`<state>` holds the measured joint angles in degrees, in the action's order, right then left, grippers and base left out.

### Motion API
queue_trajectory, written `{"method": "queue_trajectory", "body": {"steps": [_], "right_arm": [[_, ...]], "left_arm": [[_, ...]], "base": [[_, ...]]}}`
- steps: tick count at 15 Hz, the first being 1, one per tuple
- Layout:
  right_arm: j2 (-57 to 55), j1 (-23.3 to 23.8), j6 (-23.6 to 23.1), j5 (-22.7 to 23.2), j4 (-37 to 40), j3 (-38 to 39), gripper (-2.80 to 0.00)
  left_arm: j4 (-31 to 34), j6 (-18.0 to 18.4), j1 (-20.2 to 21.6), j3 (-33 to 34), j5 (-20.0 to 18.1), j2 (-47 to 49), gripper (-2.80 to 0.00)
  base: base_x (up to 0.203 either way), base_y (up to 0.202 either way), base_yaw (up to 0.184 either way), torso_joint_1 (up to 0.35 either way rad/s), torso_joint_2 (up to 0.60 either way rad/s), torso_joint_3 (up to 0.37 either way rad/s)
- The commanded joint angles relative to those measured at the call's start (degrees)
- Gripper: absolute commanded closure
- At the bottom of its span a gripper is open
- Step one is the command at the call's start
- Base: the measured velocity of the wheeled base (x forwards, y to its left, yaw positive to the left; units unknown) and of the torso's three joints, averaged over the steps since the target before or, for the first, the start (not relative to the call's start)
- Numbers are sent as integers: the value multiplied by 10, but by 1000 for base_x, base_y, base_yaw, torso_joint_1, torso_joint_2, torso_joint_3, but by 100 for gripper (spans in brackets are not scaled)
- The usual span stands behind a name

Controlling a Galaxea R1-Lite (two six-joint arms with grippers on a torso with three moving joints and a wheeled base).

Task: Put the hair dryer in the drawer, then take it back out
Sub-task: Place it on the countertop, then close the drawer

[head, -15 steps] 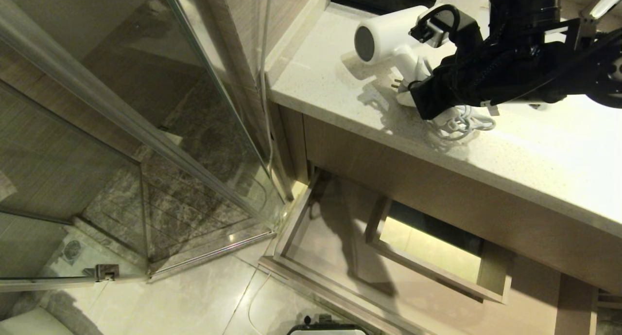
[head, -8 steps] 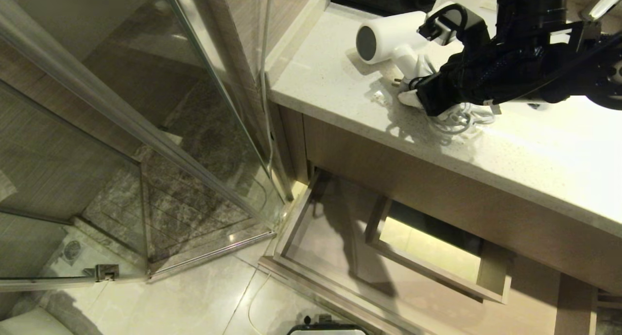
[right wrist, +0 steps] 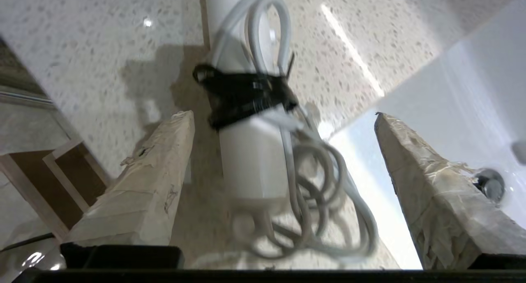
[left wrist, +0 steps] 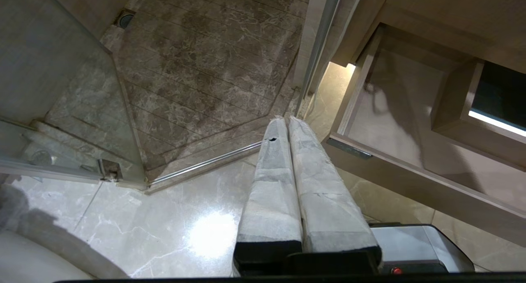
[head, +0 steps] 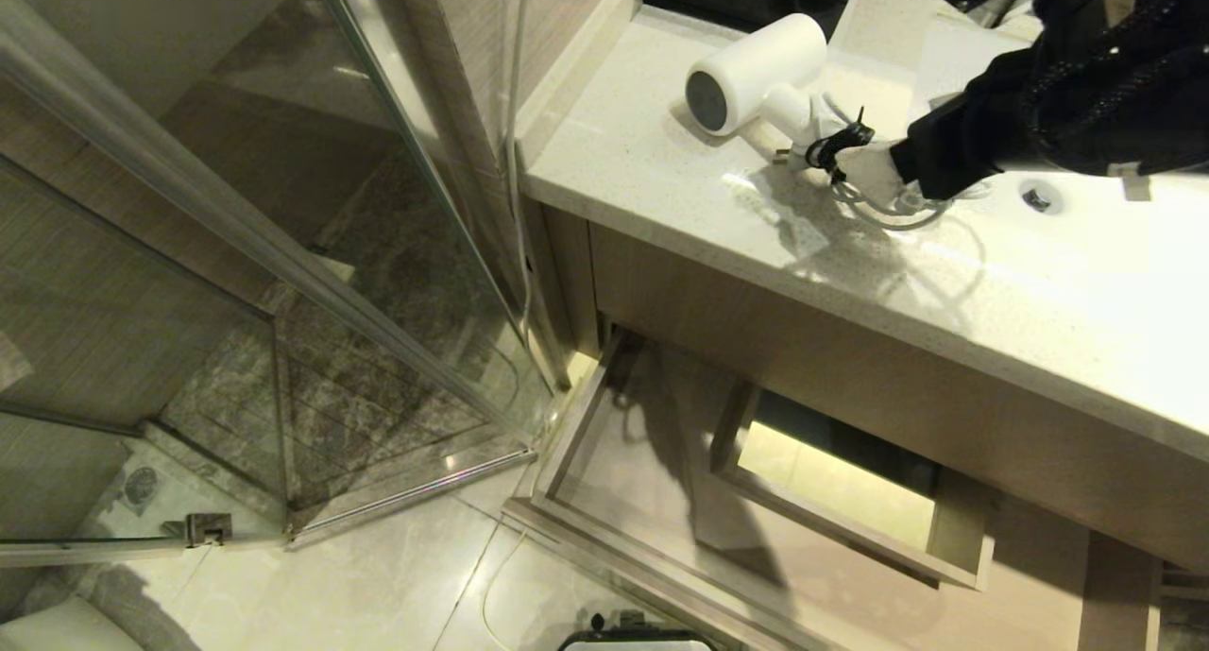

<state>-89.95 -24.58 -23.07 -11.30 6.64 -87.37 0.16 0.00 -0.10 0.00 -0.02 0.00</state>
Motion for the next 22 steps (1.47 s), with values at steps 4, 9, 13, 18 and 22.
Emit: {"method": "queue_trajectory", "body": {"steps": [4, 9, 13, 18, 22], "right_arm": [[166, 9, 11, -1, 7, 102, 0], [330, 38, 6, -4, 20, 219, 0], [400, 159, 6, -10, 35, 275, 0], [503, 243, 14, -34, 81, 329, 0], [535, 244, 16, -40, 94, 352, 0]], "left_arm": [[0, 0, 0, 1, 0, 0, 0], [0, 0, 0, 1, 0, 0, 0], [0, 0, 0, 0, 0, 0, 0], [0, 0, 0, 1, 0, 0, 0], [0, 0, 0, 1, 0, 0, 0]], "base": [[0, 0, 0, 0, 0, 0], [0, 0, 0, 0, 0, 0], [0, 0, 0, 0, 0, 0], [0, 0, 0, 0, 0, 0], [0, 0, 0, -172, 30, -134]]}}
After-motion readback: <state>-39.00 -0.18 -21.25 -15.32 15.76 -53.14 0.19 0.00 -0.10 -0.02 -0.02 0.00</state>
